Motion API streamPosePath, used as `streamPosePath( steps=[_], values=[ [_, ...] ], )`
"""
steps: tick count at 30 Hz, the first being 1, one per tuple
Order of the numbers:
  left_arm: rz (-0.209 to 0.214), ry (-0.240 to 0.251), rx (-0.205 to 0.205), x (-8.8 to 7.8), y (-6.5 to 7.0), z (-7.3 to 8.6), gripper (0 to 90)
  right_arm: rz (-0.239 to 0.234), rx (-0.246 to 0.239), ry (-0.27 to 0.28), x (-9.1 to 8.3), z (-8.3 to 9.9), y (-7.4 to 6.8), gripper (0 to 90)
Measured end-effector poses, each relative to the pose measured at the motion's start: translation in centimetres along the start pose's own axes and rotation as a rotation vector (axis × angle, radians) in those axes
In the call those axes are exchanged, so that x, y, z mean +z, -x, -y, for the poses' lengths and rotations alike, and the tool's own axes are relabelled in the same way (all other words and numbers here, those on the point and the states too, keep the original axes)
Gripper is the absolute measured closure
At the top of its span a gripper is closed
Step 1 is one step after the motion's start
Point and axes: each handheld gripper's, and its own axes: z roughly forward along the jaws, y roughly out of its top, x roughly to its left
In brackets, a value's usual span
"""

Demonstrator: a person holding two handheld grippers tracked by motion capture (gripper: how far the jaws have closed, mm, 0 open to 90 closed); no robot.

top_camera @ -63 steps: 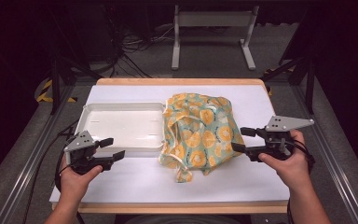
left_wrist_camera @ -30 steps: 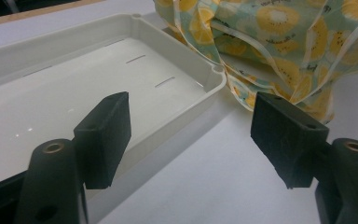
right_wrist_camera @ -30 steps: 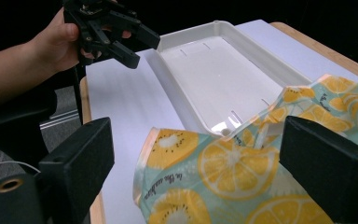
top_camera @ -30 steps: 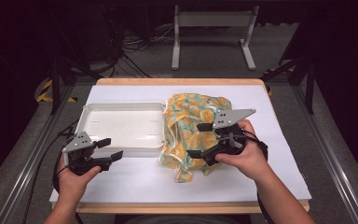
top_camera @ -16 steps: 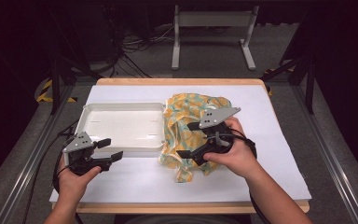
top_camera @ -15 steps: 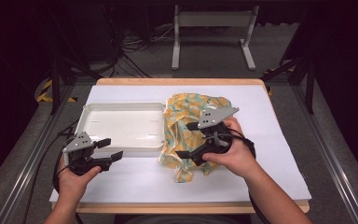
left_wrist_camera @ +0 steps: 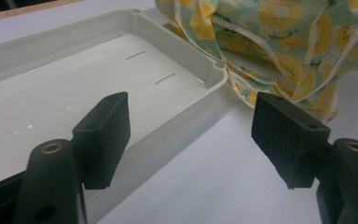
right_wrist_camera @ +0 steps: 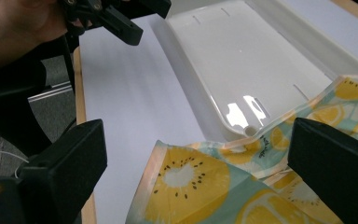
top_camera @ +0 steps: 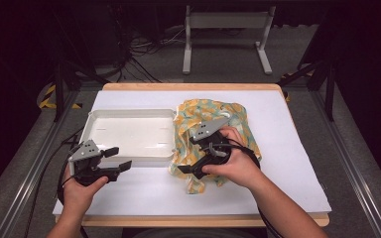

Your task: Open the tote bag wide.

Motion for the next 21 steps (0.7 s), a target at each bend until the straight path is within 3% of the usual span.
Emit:
streamPosePath(
  steps=[13,17,21],
  values=[
    [0.006,-0.004,-0.001,0.1,0.0,0.0,28.8,0.033,-0.002,-0.148,1.9,1.2,0.2,8.1],
    [0.005,-0.004,-0.001,0.1,0.0,0.0,28.7,0.038,-0.012,-0.192,2.3,1.5,0.2,13.0],
    [0.006,-0.002,-0.008,0.1,0.1,0.0,28.7,0.038,-0.031,-0.209,2.2,1.7,0.2,27.9]
  ],
)
